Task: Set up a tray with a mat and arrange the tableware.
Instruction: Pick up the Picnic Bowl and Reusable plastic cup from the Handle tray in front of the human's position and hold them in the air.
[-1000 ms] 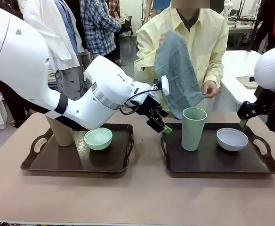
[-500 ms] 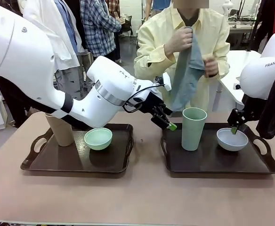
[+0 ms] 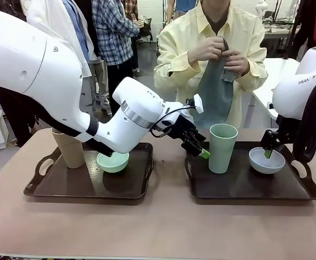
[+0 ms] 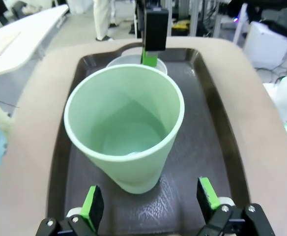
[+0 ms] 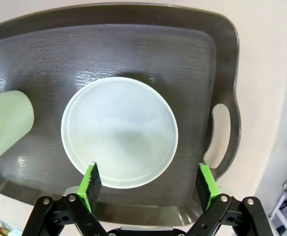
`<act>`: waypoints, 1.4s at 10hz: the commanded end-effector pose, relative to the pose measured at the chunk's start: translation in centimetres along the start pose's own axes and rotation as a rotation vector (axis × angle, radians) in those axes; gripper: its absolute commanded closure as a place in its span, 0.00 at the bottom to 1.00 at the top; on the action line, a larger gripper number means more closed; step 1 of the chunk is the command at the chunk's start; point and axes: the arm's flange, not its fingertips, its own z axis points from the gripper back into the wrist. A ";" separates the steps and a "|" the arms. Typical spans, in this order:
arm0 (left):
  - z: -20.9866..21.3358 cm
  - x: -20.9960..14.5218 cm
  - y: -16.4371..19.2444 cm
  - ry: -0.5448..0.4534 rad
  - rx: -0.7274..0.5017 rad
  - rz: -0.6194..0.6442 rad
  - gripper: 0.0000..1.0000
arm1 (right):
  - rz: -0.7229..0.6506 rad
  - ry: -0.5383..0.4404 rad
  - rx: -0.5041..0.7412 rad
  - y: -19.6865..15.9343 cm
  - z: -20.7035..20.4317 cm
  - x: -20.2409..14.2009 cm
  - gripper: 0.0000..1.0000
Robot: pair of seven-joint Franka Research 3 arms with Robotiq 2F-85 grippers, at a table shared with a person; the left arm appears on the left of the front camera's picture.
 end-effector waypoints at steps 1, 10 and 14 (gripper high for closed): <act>-1.1 0.4 0.1 -0.030 -0.031 -0.014 0.00 | -0.003 -0.011 0.015 -0.3 -0.7 1.1 0.00; -6.1 1.0 1.2 -0.160 -0.038 -0.150 0.00 | -0.011 0.011 0.093 -1.6 -2.8 2.6 0.00; -7.4 1.3 1.5 -0.182 -0.048 -0.137 0.00 | -0.014 0.010 0.083 -1.4 -2.8 2.7 0.00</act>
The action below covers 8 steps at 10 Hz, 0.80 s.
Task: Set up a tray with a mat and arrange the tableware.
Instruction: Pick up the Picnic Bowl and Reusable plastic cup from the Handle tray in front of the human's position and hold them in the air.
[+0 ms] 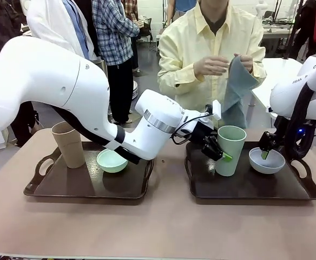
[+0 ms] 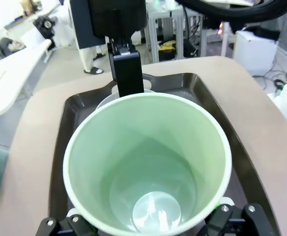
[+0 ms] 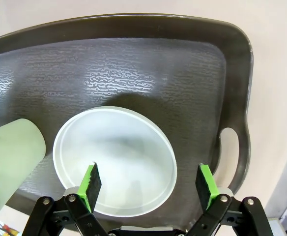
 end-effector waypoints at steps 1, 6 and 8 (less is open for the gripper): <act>-0.4 -0.3 -0.3 -0.045 0.014 -0.003 0.00 | 0.009 -0.013 0.012 -0.1 -0.2 0.8 0.00; -0.4 -0.3 -0.4 -0.052 0.023 0.009 0.57 | 0.019 -0.008 0.002 -0.8 0.0 0.6 0.60; -0.3 -0.3 -0.4 -0.052 0.021 0.008 1.00 | 0.017 0.002 0.012 -1.1 -0.1 0.7 1.00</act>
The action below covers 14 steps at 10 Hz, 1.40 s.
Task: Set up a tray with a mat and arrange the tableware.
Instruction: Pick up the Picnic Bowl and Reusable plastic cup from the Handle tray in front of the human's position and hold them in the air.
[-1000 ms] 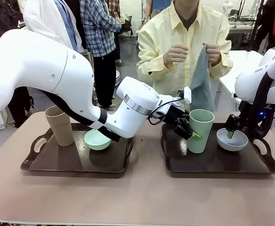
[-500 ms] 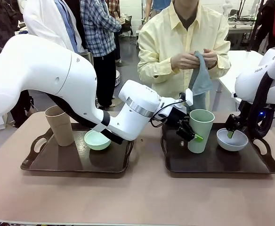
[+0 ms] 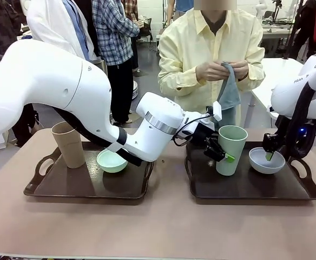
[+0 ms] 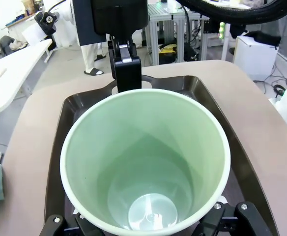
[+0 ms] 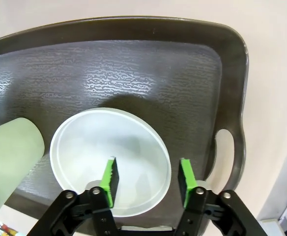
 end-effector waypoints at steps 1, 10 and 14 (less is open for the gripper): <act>0.0 0.1 -0.3 -0.040 0.020 -0.016 1.00 | 0.011 0.006 0.012 -0.7 -0.3 0.5 1.00; 1.3 1.4 -0.9 -0.051 -0.021 0.015 0.71 | 0.062 0.012 0.016 0.2 2.2 -0.7 1.00; 6.9 11.0 -3.0 -0.038 0.053 -0.022 0.71 | 0.069 -0.142 -0.071 1.6 16.4 -6.0 1.00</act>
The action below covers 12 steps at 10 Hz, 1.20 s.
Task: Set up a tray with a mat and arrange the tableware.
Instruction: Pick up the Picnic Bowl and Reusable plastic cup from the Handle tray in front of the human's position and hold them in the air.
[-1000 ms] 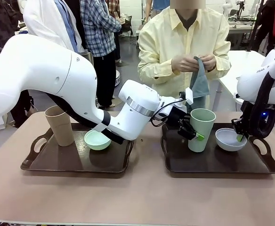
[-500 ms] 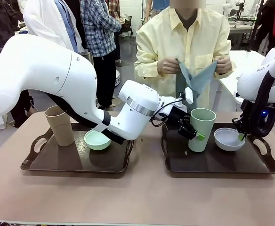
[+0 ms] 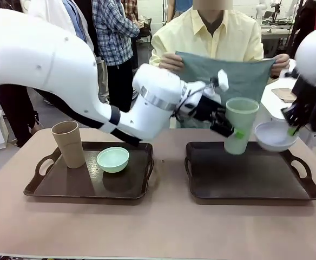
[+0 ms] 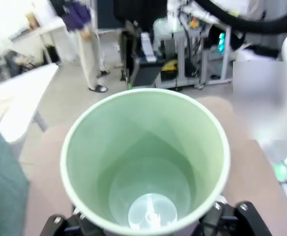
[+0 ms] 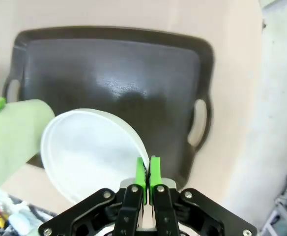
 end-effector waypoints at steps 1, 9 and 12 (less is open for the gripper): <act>2.5 3.3 -1.6 0.019 0.058 -0.016 0.71 | -0.029 -0.064 -0.047 -0.4 5.1 -2.2 1.00; 5.3 9.9 -3.2 -0.007 0.140 -0.081 0.71 | -0.022 -0.148 -0.032 -0.4 12.4 -4.6 1.00; 5.3 9.9 -3.2 -0.007 0.140 -0.081 0.71 | -0.022 -0.148 -0.032 -0.4 12.4 -4.6 1.00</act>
